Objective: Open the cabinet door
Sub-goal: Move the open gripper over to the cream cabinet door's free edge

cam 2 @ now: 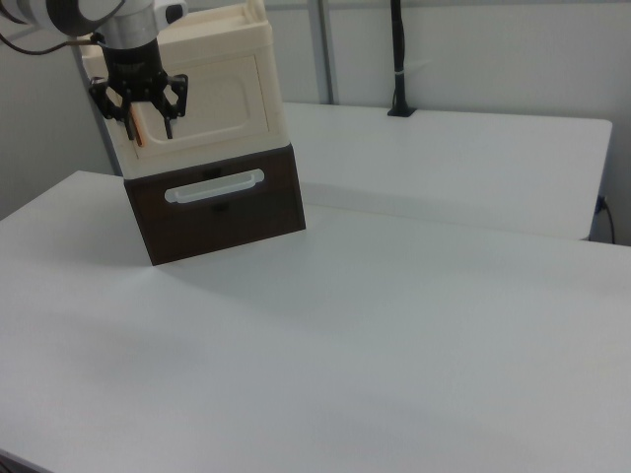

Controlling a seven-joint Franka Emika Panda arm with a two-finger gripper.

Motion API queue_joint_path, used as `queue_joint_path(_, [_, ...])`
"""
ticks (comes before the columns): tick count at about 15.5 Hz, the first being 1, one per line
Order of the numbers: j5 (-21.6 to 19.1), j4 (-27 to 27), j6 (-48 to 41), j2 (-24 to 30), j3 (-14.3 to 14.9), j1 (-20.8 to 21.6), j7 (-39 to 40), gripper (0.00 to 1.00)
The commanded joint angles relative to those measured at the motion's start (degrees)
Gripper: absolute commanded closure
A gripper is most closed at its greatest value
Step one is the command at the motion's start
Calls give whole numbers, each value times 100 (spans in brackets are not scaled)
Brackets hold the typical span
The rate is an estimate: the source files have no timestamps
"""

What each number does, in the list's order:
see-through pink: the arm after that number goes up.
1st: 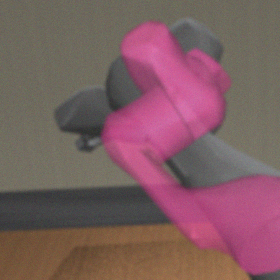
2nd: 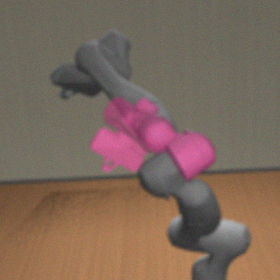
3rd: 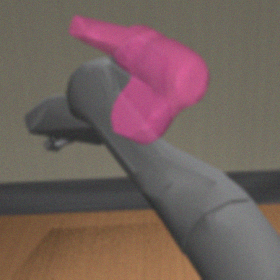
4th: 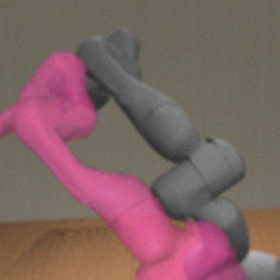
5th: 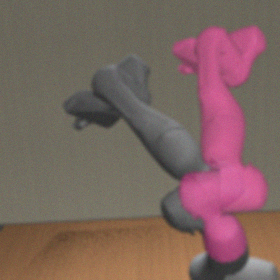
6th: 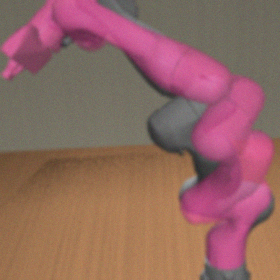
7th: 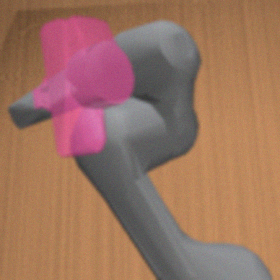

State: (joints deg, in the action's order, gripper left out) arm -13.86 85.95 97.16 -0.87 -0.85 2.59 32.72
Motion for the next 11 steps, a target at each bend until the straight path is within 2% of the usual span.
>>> queue_joint_path(1, [-240,71,425,34,-318,-4,112,41])
queue_joint_path(5, [-196,71,1242,-176,-653,22,112,41])
queue_joint_path(7, [-187,71,1567,-273,-706,40,112,44])
queue_joint_path(8, [-196,71,1682,-317,-706,49,112,51])
queue_joint_path(10, [-196,71,1771,-326,-768,49,112,75])
queue_joint_path(11, [-196,71,1858,-335,-820,49,112,81])
